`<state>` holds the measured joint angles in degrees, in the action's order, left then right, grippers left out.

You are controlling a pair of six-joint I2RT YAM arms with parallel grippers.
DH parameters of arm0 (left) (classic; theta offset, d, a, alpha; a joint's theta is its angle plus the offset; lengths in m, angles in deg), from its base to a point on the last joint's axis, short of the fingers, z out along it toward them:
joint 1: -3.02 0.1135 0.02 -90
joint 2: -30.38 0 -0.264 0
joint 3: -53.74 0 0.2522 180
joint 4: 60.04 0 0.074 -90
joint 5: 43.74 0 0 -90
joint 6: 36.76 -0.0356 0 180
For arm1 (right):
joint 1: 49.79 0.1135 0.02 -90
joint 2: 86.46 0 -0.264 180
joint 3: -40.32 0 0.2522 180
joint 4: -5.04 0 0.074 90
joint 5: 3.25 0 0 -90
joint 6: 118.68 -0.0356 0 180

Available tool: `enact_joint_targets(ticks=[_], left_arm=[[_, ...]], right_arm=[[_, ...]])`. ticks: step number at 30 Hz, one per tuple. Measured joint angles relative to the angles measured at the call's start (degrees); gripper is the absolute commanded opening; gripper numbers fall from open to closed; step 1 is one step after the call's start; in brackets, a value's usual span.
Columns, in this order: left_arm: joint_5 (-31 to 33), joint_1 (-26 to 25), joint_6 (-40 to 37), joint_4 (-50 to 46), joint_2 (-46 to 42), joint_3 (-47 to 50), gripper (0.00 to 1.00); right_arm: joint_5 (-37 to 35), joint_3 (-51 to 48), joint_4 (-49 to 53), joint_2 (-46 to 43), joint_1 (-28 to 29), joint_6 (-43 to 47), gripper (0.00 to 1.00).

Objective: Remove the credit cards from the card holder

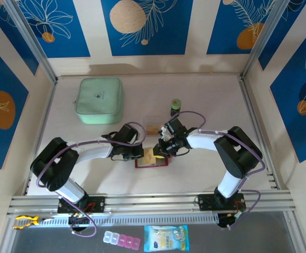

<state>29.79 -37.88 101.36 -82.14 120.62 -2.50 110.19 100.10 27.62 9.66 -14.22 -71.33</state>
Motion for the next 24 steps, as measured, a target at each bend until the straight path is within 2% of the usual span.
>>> enact_joint_targets(ticks=[13,24], left_arm=[[0.0,0.0,0.0,0.0,0.0,0.0,0.03],[0.0,0.0,0.9,0.3,-0.2,0.2,0.05]], right_arm=[[-4.5,0.8,10.5,-4.9,-1.2,4.8,0.11],[-6.2,4.1,13.8,-4.9,-0.3,5.9,0.10]])
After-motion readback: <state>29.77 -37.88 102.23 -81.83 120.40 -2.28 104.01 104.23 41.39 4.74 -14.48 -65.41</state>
